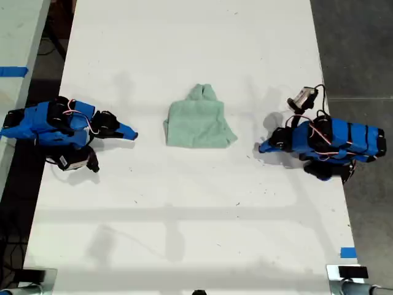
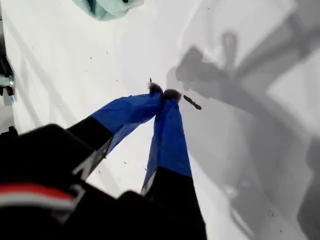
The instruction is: Fold t shirt
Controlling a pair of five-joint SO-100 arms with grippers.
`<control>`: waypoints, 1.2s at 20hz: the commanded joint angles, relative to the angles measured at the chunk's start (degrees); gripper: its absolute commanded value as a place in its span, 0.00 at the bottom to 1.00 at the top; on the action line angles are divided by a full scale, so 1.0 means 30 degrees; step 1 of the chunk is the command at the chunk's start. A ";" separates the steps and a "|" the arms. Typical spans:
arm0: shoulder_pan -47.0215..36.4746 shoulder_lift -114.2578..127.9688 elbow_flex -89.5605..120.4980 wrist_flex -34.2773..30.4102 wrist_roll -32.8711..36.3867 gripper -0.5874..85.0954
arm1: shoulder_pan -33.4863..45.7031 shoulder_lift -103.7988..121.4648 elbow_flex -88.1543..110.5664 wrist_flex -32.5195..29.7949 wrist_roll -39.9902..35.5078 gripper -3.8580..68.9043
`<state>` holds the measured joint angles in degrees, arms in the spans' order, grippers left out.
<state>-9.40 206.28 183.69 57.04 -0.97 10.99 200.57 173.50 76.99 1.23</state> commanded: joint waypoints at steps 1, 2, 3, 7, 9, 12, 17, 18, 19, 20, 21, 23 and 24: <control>-0.0469 0.0146 0.0146 0.0088 0.0352 0.00 | 0.0059 0.0146 0.0615 -0.1113 -0.0234 0.06; -0.0469 0.0146 0.0146 0.0088 0.0352 0.00 | -0.0146 0.0146 0.0850 -0.1758 -0.0908 0.06; -0.0469 0.0146 0.0146 0.0088 0.0352 0.00 | -0.0234 0.0146 0.0850 -0.1963 -0.1406 0.06; -0.0469 0.0146 0.0146 0.0088 0.0352 0.00 | 0.0059 0.0146 0.0850 -0.1875 -0.2373 0.05; -0.0469 0.0146 0.0146 0.0088 0.0410 0.00 | 0.0146 0.0146 0.0908 -0.1875 -0.2666 0.05; -0.0381 0.0146 0.0146 0.0088 0.0410 0.00 | 0.0146 0.0146 0.0967 -0.1904 -0.2607 0.05; -0.0381 0.0146 0.0146 0.0088 0.0410 0.00 | 0.0088 0.0146 0.0996 -0.1934 -0.2402 0.05; -0.0352 0.0146 0.0146 0.0088 0.0410 0.00 | 0.0088 0.0146 0.0996 -0.1934 -0.2344 0.05; -0.0322 0.0146 0.0146 0.0088 0.0410 0.00 | 0.0088 0.0146 0.1025 -0.1934 -0.2314 0.05; -0.0322 0.0146 0.0146 0.0088 0.0410 0.00 | 0.0088 0.0146 0.1025 -0.1934 -0.2285 0.05; -0.0293 0.0146 0.0146 0.0088 0.0410 0.00 | 0.0088 0.0146 0.1025 -0.1934 -0.2285 0.05; -0.0293 0.0146 0.0146 0.0088 0.0410 0.00 | 0.0088 0.0146 0.1055 -0.1934 -0.2227 0.05; -0.0293 0.0146 0.0146 0.0088 0.0410 0.00 | 0.0088 0.0146 0.1055 -0.1934 -0.2227 0.05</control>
<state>-9.93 206.28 183.69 57.04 -0.44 10.99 200.57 174.20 72.86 -5.54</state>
